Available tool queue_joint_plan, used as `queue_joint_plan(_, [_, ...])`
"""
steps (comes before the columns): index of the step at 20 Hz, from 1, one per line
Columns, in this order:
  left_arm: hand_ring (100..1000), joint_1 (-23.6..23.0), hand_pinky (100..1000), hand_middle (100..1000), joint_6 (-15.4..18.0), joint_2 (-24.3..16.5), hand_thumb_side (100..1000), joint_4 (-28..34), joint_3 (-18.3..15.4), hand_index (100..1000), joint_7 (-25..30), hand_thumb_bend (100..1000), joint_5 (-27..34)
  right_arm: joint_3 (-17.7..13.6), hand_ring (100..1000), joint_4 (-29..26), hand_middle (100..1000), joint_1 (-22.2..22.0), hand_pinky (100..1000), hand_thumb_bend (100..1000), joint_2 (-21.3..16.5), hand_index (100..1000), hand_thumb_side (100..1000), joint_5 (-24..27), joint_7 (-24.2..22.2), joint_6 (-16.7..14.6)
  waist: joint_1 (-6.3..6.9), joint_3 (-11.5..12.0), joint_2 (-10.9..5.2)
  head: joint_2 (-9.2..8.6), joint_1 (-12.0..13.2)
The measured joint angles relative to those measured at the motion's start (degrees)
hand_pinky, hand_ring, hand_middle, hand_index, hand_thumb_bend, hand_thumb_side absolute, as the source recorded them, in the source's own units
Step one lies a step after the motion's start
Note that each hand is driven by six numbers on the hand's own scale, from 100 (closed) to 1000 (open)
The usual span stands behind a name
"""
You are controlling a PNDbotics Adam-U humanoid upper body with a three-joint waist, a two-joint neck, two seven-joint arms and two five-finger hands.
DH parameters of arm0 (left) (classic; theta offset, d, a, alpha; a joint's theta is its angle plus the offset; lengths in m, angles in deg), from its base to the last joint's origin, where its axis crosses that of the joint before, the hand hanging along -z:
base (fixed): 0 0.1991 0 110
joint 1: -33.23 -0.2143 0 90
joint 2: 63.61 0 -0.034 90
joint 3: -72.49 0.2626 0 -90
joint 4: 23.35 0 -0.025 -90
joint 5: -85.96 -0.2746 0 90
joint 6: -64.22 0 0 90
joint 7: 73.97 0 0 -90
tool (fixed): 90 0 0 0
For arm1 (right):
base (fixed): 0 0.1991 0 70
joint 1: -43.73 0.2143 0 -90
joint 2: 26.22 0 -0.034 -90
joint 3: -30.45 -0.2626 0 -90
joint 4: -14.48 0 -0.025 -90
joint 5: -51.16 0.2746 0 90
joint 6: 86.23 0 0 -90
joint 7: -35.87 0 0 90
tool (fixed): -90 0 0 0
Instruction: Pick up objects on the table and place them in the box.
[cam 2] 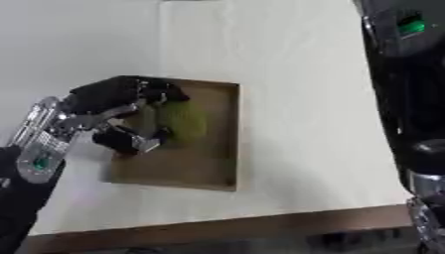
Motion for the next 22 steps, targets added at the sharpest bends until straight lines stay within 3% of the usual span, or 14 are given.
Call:
queue_joint_plan(2, [935, 0.0, 866, 868, -0.1, 0.0, 695, 1.0, -0.3, 965, -1.8, 472, -3.9, 0.0, 499, 0.0, 663, 0.0, 780, 100, 0.0, 742, 529, 0.0, 0.0, 0.0, 0.00, 0.0, 0.00, 0.00, 0.0])
queue_joint_plan(5, [957, 0.0, 883, 869, -0.6, 0.0, 703, 1.5, -0.4, 964, -6.0, 500, -9.0, 0.0, 500, 0.2, 662, 0.0, 780, 100, 0.0, 742, 529, 0.0, 0.1, 0.0, 0.00, 0.0, 0.00, 0.00, -0.1])
queue_joint_plan(9, [959, -0.1, 888, 865, -1.0, 0.0, 670, 1.5, -0.8, 960, -10.9, 481, -14.0, 0.0, 501, 0.3, 662, 0.0, 780, 100, 0.0, 742, 564, 0.0, 0.3, 0.0, -0.03, 0.0, 0.00, 0.00, -0.2])
queue_joint_plan(10, [957, -0.1, 881, 858, -1.1, 0.0, 558, 1.5, -0.9, 952, -11.8, 219, -14.7, 0.0, 501, 0.3, 661, 0.0, 779, 100, 0.0, 742, 545, 0.0, 0.3, -0.1, -0.03, 0.0, 0.00, 0.00, -0.2])
queue_joint_plan(11, [954, -0.1, 877, 853, -1.3, 0.0, 449, 1.5, -1.2, 946, -12.8, 224, -15.2, -0.1, 502, 0.3, 661, 0.0, 779, 100, 0.0, 742, 530, 0.0, 0.3, -0.1, -0.03, 0.0, 0.00, 0.00, -0.2])
queue_joint_plan(13, [943, -0.1, 858, 842, -2.1, -0.2, 372, 2.0, -2.2, 932, -14.8, 100, -15.1, -0.3, 503, 0.3, 661, 0.0, 779, 100, 0.0, 742, 531, 0.0, 0.4, -0.1, -0.03, 0.0, 0.00, -0.01, -0.2])
queue_joint_plan(15, [914, -0.1, 819, 821, -3.6, -1.2, 350, 3.5, -3.6, 914, -17.5, 100, -12.9, -0.5, 506, 0.3, 660, 0.0, 778, 100, -0.1, 743, 533, 0.0, 0.7, -0.2, -0.03, 0.1, 0.00, -0.08, -0.2])
queue_joint_plan(17, [887, -0.3, 782, 792, -5.9, -3.0, 382, 5.5, -5.7, 892, -21.0, 100, -8.4, -0.9, 509, -0.1, 660, -0.1, 777, 100, -0.2, 743, 535, 0.0, 1.1, -0.4, -0.05, 0.3, 0.00, -0.16, -0.1])
queue_joint_plan(22, [850, -3.4, 741, 739, -13.3, -9.3, 471, 10.4, -12.7, 835, -29.8, 100, 7.2, -2.2, 517, -2.2, 658, -1.5, 776, 100, -0.6, 743, 543, 0.0, 3.1, -0.7, -0.24, 1.0, 0.24, -1.17, -0.3])
